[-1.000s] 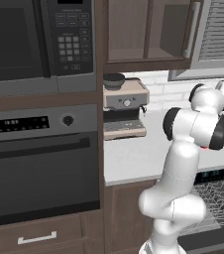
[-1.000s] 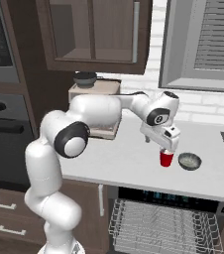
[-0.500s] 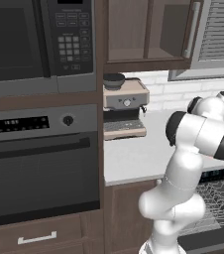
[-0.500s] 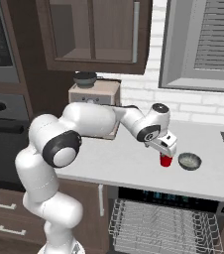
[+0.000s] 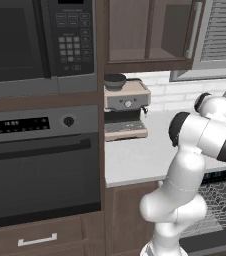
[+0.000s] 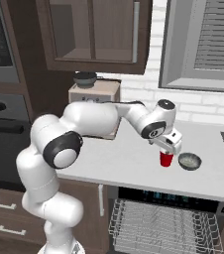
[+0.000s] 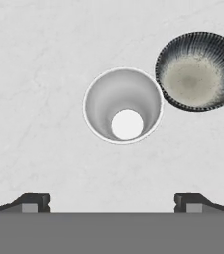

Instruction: Pick up the cup and bowl from the counter, place them in the dishwasher, and close the dishwasher door.

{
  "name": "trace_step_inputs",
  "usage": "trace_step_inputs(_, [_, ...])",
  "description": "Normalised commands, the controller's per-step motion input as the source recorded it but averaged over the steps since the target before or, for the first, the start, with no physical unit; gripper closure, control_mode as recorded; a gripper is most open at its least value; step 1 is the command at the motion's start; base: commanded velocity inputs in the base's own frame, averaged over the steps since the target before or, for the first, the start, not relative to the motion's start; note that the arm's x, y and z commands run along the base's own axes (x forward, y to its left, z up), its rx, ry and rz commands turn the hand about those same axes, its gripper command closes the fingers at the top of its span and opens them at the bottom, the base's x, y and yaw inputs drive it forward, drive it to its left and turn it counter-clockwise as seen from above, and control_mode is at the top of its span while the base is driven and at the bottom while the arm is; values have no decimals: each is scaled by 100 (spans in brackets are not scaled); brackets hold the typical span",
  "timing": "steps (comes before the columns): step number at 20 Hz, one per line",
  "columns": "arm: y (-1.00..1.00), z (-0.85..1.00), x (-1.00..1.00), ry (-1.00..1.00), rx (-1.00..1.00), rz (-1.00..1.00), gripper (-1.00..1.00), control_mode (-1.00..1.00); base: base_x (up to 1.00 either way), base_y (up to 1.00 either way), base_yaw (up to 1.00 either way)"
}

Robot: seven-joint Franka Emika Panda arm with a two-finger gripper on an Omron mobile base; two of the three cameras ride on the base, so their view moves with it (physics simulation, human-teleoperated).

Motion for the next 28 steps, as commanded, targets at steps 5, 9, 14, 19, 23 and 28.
trace_step_inputs(5, [-54,-2,2,3,10,-7,-100,-100,0,0,0])
trace_step_inputs(9, [-42,-9,3,5,5,-6,-100,-100,0,0,0])
trace_step_inputs(14, [-25,0,25,10,1,-6,-100,-100,0,0,0])
trace_step_inputs(19, [0,-4,19,8,0,-2,-100,-100,0,0,0])
trace_step_inputs(23, [11,-15,1,7,0,0,-100,-100,0,0,0])
trace_step_inputs(28, [23,-28,0,6,0,0,-100,-100,0,0,0])
